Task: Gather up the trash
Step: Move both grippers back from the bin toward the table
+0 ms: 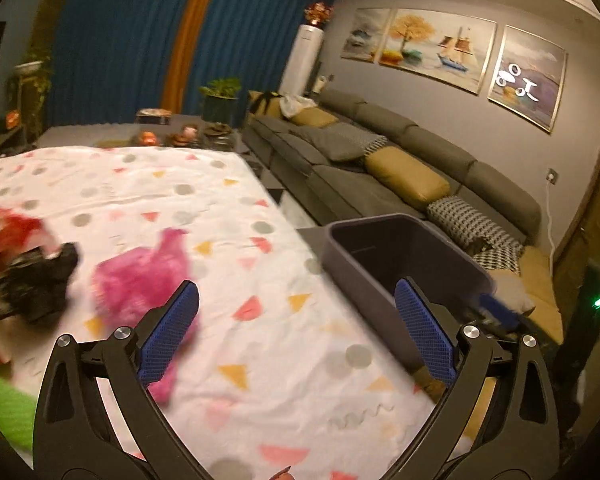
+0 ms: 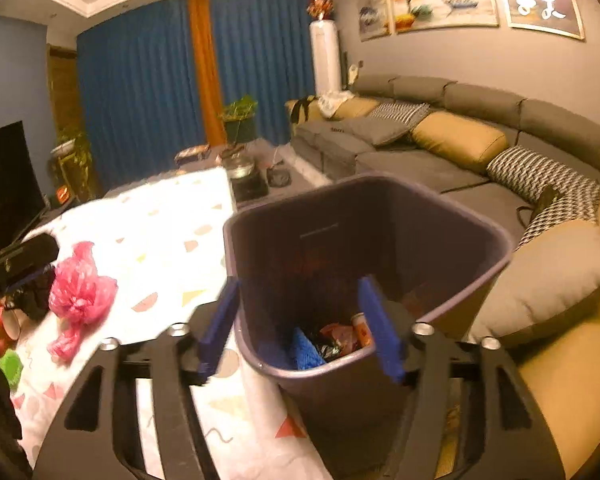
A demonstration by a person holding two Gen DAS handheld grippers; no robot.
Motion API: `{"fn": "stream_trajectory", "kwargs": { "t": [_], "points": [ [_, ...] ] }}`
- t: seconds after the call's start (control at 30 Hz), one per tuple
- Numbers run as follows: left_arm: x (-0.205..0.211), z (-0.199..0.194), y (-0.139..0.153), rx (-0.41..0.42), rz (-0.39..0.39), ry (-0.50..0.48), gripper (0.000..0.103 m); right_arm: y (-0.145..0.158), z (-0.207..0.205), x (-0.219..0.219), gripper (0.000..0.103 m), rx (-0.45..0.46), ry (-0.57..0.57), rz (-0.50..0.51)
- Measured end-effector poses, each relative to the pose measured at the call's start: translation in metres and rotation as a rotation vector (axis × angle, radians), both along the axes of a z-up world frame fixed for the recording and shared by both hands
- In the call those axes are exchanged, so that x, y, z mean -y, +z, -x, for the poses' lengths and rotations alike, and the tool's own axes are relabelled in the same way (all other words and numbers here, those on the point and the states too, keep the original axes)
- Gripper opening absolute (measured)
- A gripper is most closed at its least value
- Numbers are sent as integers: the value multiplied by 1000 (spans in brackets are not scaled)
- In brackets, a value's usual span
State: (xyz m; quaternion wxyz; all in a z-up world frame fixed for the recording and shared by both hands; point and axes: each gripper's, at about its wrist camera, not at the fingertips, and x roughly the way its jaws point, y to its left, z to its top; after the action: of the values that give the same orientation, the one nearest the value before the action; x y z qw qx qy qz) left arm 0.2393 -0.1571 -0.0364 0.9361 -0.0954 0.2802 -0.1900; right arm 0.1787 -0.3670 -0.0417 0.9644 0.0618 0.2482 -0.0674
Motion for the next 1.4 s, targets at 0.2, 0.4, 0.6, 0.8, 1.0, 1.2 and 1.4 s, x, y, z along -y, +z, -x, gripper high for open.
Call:
{"fn": "stream_trajectory", "kwargs": {
  "t": [0.2,0.4,0.6,0.8,1.0,1.2,1.4],
  "points": [
    [-42,36,-1,14,-45,92,97,17,31,-30,83,66,-34,44],
    [-98,74,-4,29,-65,209,97,20,52,-75,85,93,36,38],
    [-151,108,-6,45,-103,315,97,16,62,-129,85,94,134,46],
    [-200,131,-8,48,-93,398,97,1,64,-186,85,48,246,56],
    [-232,140,-12,37,-77,440,97,-2,68,-219,85,39,307,62],
    [-247,129,-18,15,-72,434,97,-7,64,-234,85,26,328,66],
    [-269,106,-27,-41,-17,427,93,-7,56,-239,85,26,333,68]
  ]
}}
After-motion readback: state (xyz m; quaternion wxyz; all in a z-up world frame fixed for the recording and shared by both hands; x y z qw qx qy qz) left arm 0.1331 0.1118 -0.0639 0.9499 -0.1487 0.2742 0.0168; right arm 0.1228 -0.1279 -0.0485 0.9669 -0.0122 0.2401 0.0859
